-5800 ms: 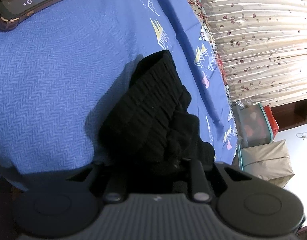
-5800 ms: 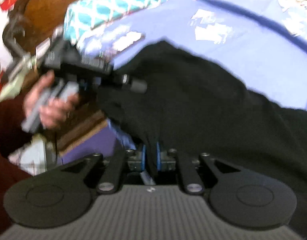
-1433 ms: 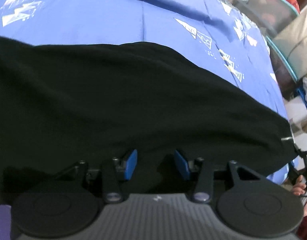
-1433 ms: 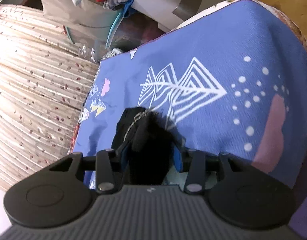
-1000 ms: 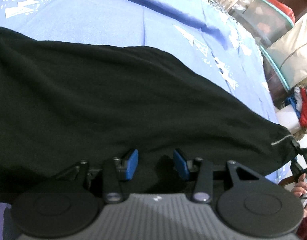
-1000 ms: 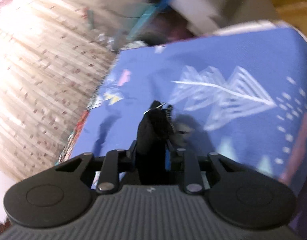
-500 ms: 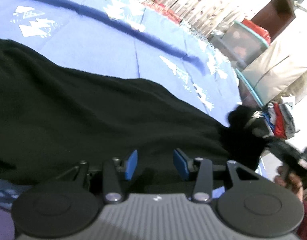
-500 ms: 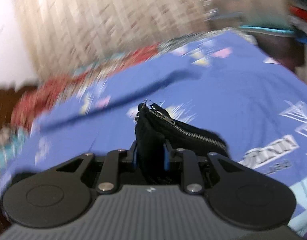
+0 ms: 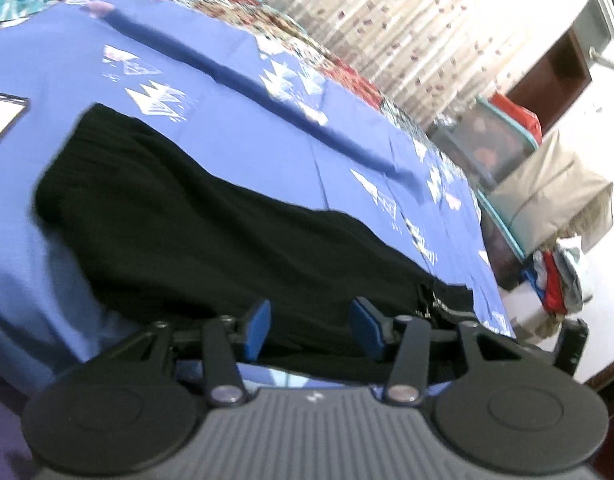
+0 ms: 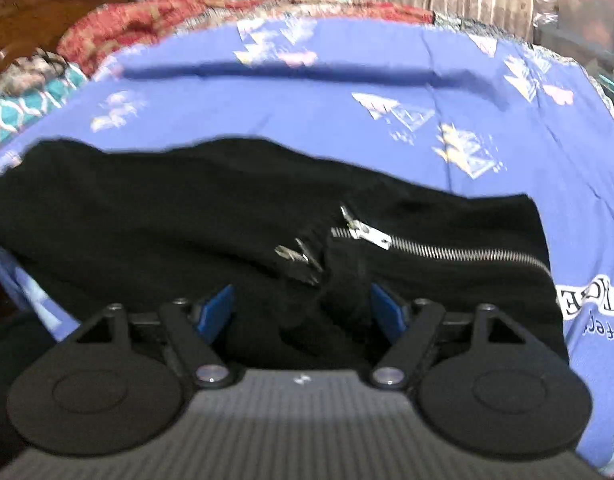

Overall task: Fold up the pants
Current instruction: 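Stretch the waistband between both grippers and lower it onto the sheet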

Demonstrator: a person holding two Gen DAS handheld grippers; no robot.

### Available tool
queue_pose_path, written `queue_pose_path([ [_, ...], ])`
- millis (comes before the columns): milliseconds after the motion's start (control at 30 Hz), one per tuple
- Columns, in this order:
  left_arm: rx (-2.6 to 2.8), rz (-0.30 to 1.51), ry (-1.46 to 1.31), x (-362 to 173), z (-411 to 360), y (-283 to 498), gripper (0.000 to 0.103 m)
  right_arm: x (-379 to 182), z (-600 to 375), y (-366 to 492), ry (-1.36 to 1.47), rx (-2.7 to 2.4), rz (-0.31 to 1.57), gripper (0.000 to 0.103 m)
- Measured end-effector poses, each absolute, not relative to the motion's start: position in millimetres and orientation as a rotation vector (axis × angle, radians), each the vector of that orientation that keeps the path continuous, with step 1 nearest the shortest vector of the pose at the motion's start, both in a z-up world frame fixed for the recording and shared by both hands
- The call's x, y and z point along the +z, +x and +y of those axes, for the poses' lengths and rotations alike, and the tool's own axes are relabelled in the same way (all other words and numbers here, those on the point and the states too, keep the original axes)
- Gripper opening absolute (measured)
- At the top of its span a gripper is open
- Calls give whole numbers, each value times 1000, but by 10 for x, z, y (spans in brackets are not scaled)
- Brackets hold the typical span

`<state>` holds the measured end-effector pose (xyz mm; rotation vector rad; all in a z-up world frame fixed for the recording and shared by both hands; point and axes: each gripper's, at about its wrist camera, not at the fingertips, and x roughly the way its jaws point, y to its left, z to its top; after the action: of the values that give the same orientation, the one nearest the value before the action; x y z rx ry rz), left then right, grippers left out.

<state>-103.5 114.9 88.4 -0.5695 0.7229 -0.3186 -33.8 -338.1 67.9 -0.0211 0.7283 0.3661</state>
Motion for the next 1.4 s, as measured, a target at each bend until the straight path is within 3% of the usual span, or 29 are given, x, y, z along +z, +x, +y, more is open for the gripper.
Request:
queue_pose_path([
  [200, -242, 729, -607, 819, 1401, -1104, 49, 728, -3344, -282, 136, 372, 697, 75],
  [300, -190, 731, -629, 745, 1504, -1150, 49, 488, -3177, -151, 81, 324, 833, 74],
  [433, -97, 719, -706, 654, 1749, -1191, 57, 322, -2958, -101, -67, 275, 894, 78],
  [600, -33, 686, -847, 541, 2069, -1142, 71, 665, -3047, -223, 53, 299, 776, 76],
  [700, -33, 674, -900, 482, 2170, -1000, 78, 809, -3002, -261, 123, 342, 723, 67],
  [767, -29, 666, -928, 421, 2218, -902, 85, 857, -2888, -216, 145, 390, 722, 46],
  [867, -15, 655, -997, 296, 2316, -747, 87, 836, -2565, -72, 156, 495, 768, 25],
  [1033, -24, 655, -1082, 78, 2364, -527, 92, 782, -1719, 211, 148, 701, 859, 19],
  [1400, -72, 629, -1054, -26, 2398, -482, 93, 403, -151, 792, 275, 838, 1169, 19],
])
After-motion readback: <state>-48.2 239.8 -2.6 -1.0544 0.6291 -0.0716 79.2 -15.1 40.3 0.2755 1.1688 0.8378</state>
